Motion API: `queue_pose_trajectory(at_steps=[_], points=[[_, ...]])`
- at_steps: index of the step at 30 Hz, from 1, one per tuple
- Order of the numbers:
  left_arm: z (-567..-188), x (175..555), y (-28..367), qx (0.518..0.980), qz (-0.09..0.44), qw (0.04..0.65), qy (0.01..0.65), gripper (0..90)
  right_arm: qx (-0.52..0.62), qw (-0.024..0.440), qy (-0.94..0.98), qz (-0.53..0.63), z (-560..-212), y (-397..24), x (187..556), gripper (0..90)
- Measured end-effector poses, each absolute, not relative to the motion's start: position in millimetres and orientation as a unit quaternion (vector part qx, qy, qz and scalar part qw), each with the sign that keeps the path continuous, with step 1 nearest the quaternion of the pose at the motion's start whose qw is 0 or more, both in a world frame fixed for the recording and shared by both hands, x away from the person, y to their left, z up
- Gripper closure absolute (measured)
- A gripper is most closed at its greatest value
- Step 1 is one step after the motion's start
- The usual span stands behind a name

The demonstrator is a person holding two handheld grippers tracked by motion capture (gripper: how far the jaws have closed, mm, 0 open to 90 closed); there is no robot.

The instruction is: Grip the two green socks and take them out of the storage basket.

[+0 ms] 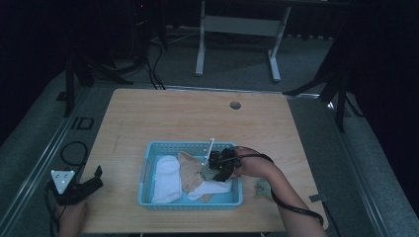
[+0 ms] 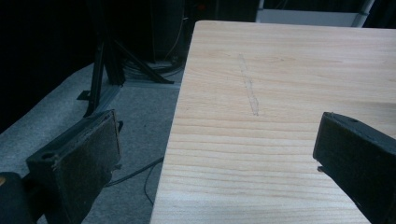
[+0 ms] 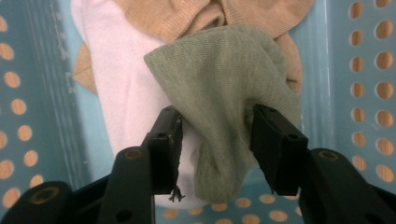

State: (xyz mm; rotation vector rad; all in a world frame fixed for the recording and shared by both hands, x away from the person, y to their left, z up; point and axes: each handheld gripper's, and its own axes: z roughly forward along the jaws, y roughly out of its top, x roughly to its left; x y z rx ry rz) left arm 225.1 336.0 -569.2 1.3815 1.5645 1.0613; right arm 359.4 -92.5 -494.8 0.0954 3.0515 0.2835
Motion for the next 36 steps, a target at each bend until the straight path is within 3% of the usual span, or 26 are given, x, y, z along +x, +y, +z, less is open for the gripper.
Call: queue_pose_trajectory(at_steps=[6,9,36], points=[[-569.2,225.0,336.0,0.544,0.418,0.389,0.615,0.4,0.027,0.024,0.996,0.086,-495.8,-91.3,360.2,77.1],[-569.2,225.0,336.0,0.544,0.418,0.389,0.615,0.4,0.024,0.02,0.996,0.081,-494.6,-91.3,358.9,81.9],[-569.1,225.2,335.7,0.544,0.418,0.388,0.616,0.4,0.013,0.068,0.986,0.151,-409.1,-106.9,346.6,84.1]])
